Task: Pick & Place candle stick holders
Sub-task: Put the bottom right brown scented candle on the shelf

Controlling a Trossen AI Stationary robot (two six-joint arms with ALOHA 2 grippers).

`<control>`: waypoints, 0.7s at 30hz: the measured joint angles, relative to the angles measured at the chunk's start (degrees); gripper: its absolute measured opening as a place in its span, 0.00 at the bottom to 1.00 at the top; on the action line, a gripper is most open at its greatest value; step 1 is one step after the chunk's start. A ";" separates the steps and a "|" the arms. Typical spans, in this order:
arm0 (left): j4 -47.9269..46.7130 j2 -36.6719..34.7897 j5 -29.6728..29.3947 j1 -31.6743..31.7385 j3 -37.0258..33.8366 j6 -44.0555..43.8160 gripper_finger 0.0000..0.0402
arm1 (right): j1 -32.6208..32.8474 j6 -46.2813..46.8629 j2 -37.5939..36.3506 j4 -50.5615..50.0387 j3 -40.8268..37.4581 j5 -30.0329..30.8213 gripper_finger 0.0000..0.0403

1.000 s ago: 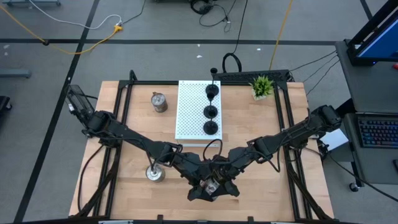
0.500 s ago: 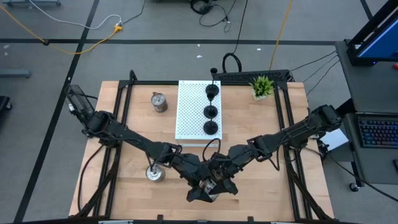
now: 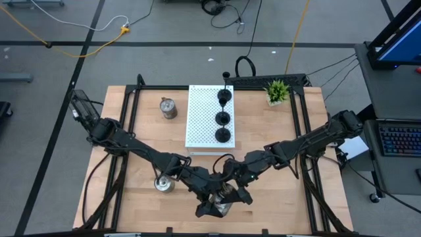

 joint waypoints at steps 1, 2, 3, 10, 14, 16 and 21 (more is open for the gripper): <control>0.13 0.00 -0.07 0.00 0.00 0.14 0.91 | 0.02 -0.01 -0.11 -0.04 0.00 0.26 0.94; 0.42 0.02 -0.21 0.00 0.00 0.24 0.91 | 0.02 -0.02 -0.28 -0.04 0.00 0.30 0.94; 0.79 0.01 -0.36 0.00 0.00 0.41 0.91 | 0.02 0.00 -0.54 -0.04 0.00 0.37 0.94; 3.49 0.02 -1.27 0.01 0.00 1.83 0.91 | 0.07 0.24 -3.46 -0.70 -0.02 0.63 0.94; 4.15 0.01 -1.19 -0.16 0.09 2.87 0.91 | -0.02 0.40 -5.73 -1.11 -0.07 1.51 0.94; 4.81 0.02 -1.21 -0.22 0.09 3.15 0.91 | -0.04 0.48 -6.86 -1.52 -0.11 1.61 0.94; 7.63 -0.02 -1.90 -0.15 0.09 4.73 0.91 | 0.00 0.72 -10.09 -1.93 -0.11 1.57 0.94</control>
